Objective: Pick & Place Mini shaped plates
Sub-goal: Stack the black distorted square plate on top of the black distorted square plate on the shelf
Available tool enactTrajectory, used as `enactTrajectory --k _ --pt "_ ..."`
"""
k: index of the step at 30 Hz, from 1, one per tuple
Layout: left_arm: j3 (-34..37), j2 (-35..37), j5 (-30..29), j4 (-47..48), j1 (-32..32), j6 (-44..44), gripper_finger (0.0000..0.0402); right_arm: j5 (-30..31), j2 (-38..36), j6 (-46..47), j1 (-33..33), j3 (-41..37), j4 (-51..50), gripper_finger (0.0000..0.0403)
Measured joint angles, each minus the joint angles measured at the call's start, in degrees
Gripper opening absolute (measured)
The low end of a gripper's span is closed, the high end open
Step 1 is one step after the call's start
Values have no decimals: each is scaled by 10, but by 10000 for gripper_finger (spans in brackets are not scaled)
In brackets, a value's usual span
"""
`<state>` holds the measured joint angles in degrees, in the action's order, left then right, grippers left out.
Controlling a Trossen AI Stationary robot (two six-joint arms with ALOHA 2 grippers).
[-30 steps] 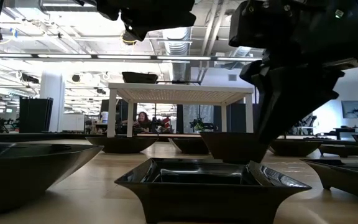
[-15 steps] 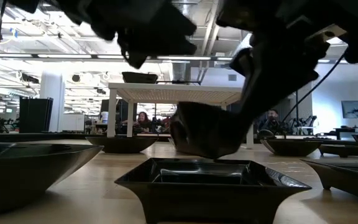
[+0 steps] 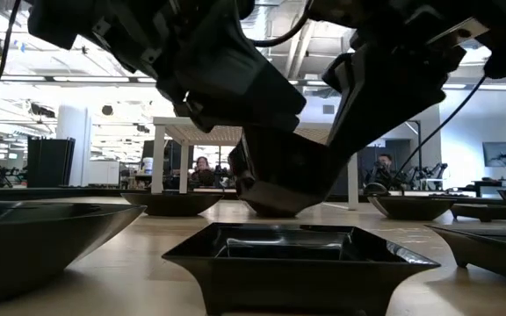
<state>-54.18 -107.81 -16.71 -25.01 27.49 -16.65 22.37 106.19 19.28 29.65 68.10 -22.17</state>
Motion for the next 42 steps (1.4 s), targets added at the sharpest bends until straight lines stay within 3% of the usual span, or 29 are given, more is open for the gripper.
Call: enactTrajectory --k 7,21,28,42 --pt "-1 2 6 23 -2 -5 145 2 0 -17 0 0 4 1" --pt "-1 2 5 60 -10 -21 63 2 -1 -19 2 0 8 0" --pt "0 2 22 71 -9 -18 13 1 0 -71 1 0 46 10" --pt "0 2 9 70 19 -17 7 8 -22 -173 7 6 40 100"
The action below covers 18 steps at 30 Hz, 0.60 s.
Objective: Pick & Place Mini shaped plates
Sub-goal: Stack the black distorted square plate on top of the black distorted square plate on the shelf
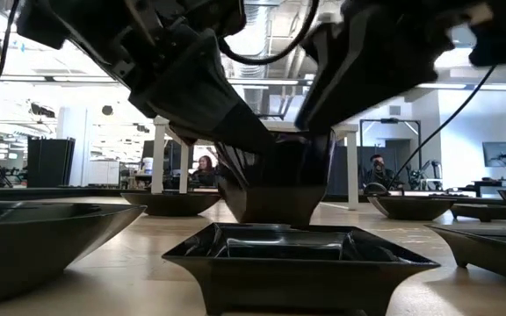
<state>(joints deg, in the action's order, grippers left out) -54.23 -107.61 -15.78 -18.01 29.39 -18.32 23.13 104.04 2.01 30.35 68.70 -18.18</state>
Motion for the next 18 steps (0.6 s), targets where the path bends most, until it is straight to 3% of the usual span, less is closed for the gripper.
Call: enactTrajectory --k 6,12,15,18 --pt "-29 15 -28 25 26 60 6 66 -66 -64 28 37 -99 118" --pt "-84 110 -97 173 22 177 7 110 -186 33 63 29 -244 110" --pt "-93 182 -147 239 6 240 7 158 -259 58 91 -34 -233 108" --pt "-93 253 -179 289 -25 292 6 221 -333 52 114 -144 -133 107"
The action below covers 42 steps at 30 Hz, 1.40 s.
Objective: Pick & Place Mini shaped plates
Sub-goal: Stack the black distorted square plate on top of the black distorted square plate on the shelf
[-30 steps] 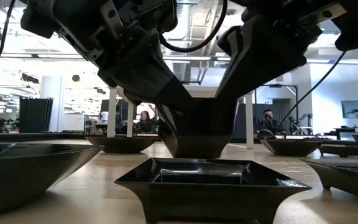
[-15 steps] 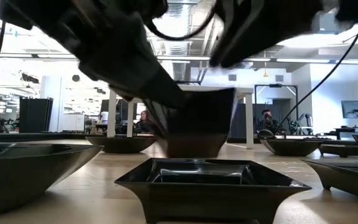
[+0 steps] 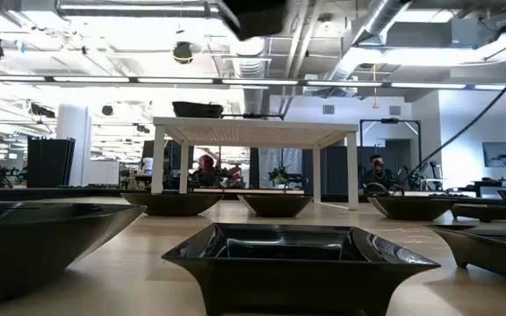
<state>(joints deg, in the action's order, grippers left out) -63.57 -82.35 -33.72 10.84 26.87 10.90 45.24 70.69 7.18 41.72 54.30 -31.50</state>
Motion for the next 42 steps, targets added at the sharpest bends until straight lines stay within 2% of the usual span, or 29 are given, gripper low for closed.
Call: enactTrajectory --k 4,6,9,13,16,24,33,42 --pt "0 78 -9 81 -69 9 7 12 -87 -22 -6 -160 191 107" --pt "0 102 -10 127 -110 11 7 7 -121 -50 -20 -210 257 107" --pt "19 129 -4 140 -170 34 6 -33 -164 -54 -45 -238 306 108" --pt "56 145 81 141 -248 50 7 -79 -189 -40 -67 -238 321 108" --pt "83 145 110 142 -285 67 6 -80 -189 -37 -71 -238 320 108" --pt "113 144 149 136 -316 84 6 -81 -153 -60 -72 -239 320 108" --pt "113 144 129 131 -322 84 8 -82 -144 -62 -100 -239 343 109" --pt "114 144 128 131 -334 43 28 -124 -144 -61 -120 -239 352 109"
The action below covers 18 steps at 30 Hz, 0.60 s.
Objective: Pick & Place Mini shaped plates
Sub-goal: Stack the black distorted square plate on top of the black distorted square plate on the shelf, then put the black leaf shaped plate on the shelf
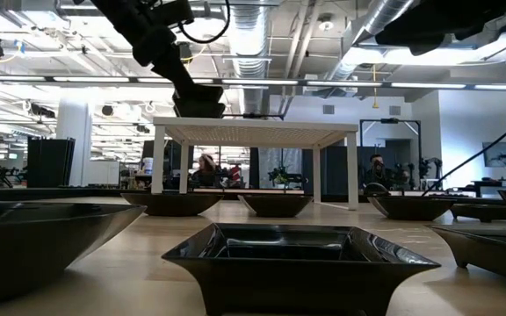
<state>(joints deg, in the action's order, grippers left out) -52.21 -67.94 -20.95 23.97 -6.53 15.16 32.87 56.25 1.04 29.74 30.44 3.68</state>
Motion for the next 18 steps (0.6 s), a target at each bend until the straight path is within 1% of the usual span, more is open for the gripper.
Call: enactTrajectory --k 4,8,10,14,16,18 --pt "0 0 0 -1 6 0 48 -1 0 -1 -5 0 0 109" --pt "0 0 0 -22 7 -4 74 -1 0 -1 -15 0 5 109" --pt "0 0 0 -52 10 -6 84 -1 0 -1 -21 0 15 109" --pt "0 0 0 -154 29 3 94 -4 0 -1 -34 0 34 109" --pt "0 0 -1 -174 41 34 96 -22 0 -1 -38 0 34 109" --pt "0 -1 -13 -174 51 38 100 -41 0 -1 -42 0 34 109"
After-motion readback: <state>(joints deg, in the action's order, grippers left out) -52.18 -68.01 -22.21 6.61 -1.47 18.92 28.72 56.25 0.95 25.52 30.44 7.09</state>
